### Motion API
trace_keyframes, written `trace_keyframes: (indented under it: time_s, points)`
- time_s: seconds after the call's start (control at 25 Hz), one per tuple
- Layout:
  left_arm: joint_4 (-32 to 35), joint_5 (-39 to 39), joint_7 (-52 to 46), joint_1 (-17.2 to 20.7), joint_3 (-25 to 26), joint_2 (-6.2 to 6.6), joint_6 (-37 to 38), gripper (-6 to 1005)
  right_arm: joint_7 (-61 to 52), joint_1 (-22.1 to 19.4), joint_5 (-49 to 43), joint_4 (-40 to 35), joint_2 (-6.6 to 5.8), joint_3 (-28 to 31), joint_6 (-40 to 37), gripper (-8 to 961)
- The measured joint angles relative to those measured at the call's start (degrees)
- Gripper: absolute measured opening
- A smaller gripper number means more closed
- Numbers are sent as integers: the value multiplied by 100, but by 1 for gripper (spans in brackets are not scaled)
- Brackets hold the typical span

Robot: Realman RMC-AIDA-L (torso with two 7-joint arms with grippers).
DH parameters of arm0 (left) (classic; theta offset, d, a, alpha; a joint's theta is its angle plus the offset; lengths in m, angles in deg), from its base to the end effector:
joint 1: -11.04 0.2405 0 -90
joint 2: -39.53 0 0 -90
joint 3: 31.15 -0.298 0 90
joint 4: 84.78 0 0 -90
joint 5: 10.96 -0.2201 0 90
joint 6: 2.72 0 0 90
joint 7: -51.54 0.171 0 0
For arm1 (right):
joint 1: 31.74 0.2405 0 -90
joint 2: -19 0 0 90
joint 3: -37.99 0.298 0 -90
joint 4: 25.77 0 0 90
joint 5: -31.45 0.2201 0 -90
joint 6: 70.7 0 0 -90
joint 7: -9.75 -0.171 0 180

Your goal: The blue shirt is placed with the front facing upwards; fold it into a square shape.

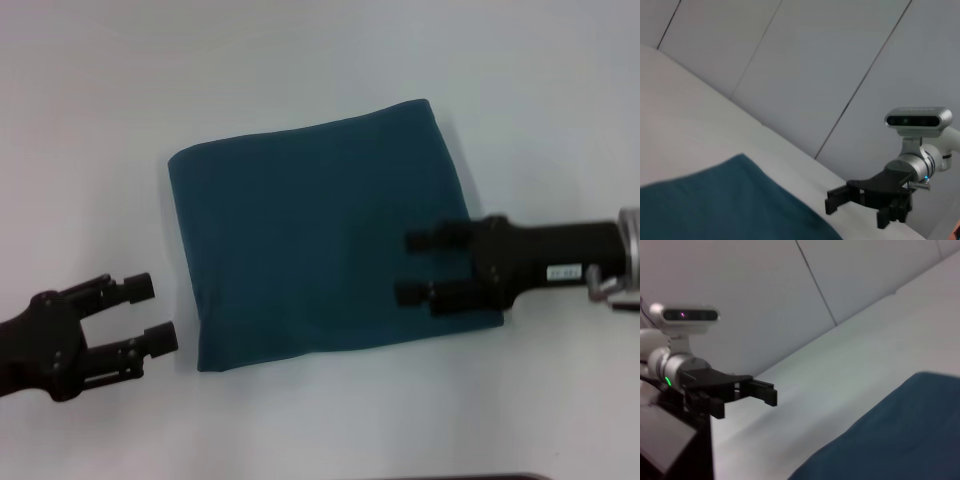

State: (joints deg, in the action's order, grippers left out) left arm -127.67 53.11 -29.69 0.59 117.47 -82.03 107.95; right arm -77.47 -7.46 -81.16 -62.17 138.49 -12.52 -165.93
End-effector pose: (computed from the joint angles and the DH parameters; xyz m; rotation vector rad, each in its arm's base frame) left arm -0.3467 0.2193 -0.0237 -2.6493 -0.9830 -0.9760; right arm 0.3001 0.3032 -0.0739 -2.9062 0.9251 0.7222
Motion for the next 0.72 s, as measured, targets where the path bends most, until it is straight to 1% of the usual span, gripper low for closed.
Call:
trace_keyframes:
  time_s: [0.04,0.16,0.24,0.32,0.4,0.48,0.6,0.72]
  points:
    - [1,-13,-16,12,-10,1,0,847,-1,-4,0,228,0,1,13,924]
    - [-6,-81,-367,-90,-67,35,-12,845,-15,4,2,377,1,10,53,918]
    - [-48,-122,-719,-191,-100,12,-26,843,-52,31,12,494,6,57,78,914]
    - [-123,-183,-968,-300,-188,-69,-34,841,-65,67,40,620,7,119,76,910]
    - [-206,-250,-1077,-384,-373,-199,-55,840,-31,89,123,752,13,140,84,908]
    - [-210,-282,-1095,-469,-641,-260,-178,840,15,109,191,844,17,132,127,909]
    - [-139,-332,-1246,-575,-960,-248,-539,841,9,135,210,895,16,124,169,909]
    - [-159,-333,-1586,-656,-986,-242,-704,841,-17,138,213,894,9,147,172,909]
